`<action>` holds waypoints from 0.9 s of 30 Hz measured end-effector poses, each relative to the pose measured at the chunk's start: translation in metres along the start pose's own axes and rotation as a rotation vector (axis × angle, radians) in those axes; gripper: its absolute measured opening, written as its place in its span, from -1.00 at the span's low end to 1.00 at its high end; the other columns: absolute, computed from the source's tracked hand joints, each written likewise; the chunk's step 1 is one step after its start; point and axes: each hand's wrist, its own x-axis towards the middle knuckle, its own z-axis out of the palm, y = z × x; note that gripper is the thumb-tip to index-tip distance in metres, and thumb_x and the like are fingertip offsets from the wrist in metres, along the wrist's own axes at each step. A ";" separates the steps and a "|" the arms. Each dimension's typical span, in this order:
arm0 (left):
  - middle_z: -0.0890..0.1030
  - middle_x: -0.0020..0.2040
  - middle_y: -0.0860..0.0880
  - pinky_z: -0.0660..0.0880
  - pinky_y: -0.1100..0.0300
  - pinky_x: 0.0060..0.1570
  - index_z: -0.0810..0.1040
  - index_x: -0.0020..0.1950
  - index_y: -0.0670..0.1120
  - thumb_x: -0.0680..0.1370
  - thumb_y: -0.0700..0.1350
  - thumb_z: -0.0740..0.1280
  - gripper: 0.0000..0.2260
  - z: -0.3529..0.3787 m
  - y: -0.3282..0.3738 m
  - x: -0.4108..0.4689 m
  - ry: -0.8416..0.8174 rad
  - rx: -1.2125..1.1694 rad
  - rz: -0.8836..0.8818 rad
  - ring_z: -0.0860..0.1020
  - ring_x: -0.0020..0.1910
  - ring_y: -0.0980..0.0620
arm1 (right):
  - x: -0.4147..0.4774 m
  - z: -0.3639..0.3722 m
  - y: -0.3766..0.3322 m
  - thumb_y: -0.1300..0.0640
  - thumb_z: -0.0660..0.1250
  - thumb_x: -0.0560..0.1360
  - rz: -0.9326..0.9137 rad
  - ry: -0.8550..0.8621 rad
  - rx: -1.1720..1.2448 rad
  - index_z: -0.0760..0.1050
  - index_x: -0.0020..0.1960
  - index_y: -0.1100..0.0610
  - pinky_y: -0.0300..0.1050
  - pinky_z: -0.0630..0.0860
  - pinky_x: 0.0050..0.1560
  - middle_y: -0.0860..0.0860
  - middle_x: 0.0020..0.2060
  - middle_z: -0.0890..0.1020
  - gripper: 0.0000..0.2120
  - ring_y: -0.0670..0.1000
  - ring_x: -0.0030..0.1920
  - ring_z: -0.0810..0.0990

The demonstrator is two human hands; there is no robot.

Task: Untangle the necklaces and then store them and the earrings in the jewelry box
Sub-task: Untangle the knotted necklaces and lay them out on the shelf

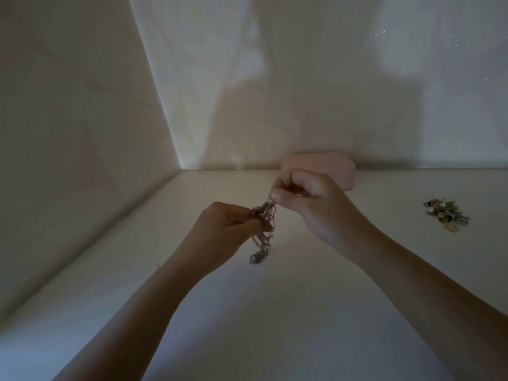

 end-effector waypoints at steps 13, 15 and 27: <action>0.70 -0.28 0.03 0.50 0.45 -0.20 0.70 -0.21 -0.06 0.39 -0.13 0.50 -0.98 0.005 0.009 -0.003 0.147 -0.255 0.036 0.66 -0.24 0.14 | 0.000 0.001 0.005 0.27 0.32 0.53 -0.019 -0.022 -0.067 0.51 -0.21 0.03 -0.08 0.54 0.04 -0.10 -0.29 0.62 -0.81 -0.07 -0.17 0.60; 0.70 -0.26 0.00 0.52 0.37 -0.10 0.69 -0.21 -0.10 0.41 -0.14 0.48 -0.96 0.004 0.007 -0.001 0.117 -0.288 0.013 0.66 -0.21 0.11 | 0.002 0.002 0.006 0.31 0.27 0.55 0.048 -0.029 0.084 0.49 -0.19 0.09 -0.01 0.57 0.06 0.00 -0.29 0.63 -0.80 -0.01 -0.19 0.61; 0.27 -0.48 0.04 0.37 0.32 -0.56 0.37 -0.16 -0.10 0.45 -0.12 0.25 -0.92 -0.002 0.012 0.002 -0.115 -1.024 -0.194 0.27 -0.56 0.13 | -0.002 -0.019 -0.004 0.36 0.42 0.39 0.229 -0.350 0.019 0.61 -0.14 0.08 -0.34 0.49 -0.17 -0.08 -0.36 0.64 -0.80 -0.15 -0.29 0.60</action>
